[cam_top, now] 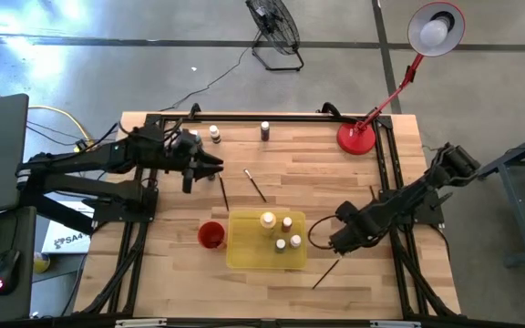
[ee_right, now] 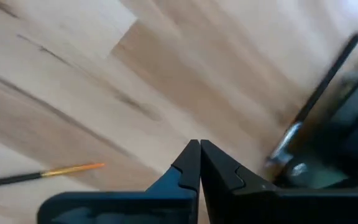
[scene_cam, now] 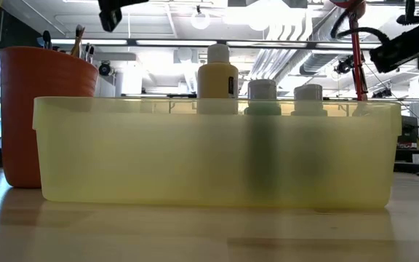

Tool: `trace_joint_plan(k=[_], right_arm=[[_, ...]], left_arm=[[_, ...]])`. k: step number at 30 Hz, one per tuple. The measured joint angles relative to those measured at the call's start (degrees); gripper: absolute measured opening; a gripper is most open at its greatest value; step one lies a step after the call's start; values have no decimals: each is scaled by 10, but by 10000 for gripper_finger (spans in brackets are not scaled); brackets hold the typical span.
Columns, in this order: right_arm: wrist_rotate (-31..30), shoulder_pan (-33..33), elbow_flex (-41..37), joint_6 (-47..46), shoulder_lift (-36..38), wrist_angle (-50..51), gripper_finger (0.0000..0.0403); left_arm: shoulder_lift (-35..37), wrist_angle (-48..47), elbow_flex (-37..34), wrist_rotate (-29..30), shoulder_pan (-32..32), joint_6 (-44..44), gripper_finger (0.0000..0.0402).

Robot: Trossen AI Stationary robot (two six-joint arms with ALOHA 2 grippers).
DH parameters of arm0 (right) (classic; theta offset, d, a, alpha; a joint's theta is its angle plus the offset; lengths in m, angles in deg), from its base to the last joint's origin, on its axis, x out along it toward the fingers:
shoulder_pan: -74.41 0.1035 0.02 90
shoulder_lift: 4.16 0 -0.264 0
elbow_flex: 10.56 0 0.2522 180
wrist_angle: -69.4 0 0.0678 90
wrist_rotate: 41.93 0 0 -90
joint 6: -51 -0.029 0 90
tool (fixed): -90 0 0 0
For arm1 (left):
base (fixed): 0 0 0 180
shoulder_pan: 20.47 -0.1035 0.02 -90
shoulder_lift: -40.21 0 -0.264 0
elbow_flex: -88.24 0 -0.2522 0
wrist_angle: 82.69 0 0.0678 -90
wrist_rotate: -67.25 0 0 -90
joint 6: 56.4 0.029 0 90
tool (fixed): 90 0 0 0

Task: Pick & Place Paint Supplies
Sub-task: Put the golden paintbrush into the orange cup

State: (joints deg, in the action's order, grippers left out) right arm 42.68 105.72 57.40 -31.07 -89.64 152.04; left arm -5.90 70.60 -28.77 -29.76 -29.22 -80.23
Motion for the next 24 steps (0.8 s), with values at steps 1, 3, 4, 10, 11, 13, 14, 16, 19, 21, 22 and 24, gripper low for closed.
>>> trace_joint_plan(k=[1,3,4,10,11,13,14,16,19,21,22,24], right_arm=[[3,0,0,-17,3,-24,3],[-6,-2,0,-26,7,-93,3],[-14,-2,0,-25,8,-125,3],[-32,-25,0,-45,9,-166,3],[-16,-28,0,-53,9,-160,3],[36,-32,0,-86,12,-143,3],[64,-34,0,-113,12,-138,3],[93,-33,0,-164,12,-134,3],[96,-21,0,-243,12,-135,3],[77,-7,0,-302,12,-137,3],[66,2,0,-334,12,-140,3],[42,21,0,-398,12,-146,3]], left_arm=[[0,0,0,0,1,3,115],[0,2,0,0,1,15,115],[0,2,0,0,1,21,115],[0,4,0,-1,1,30,115],[0,4,0,-1,1,30,115],[2,4,0,-1,1,30,115],[2,4,0,-1,1,30,115],[3,4,0,-1,1,30,115],[2,4,0,-1,1,27,115],[3,4,0,-2,1,26,115],[3,4,0,-4,1,26,115],[3,4,0,-12,1,30,115]])
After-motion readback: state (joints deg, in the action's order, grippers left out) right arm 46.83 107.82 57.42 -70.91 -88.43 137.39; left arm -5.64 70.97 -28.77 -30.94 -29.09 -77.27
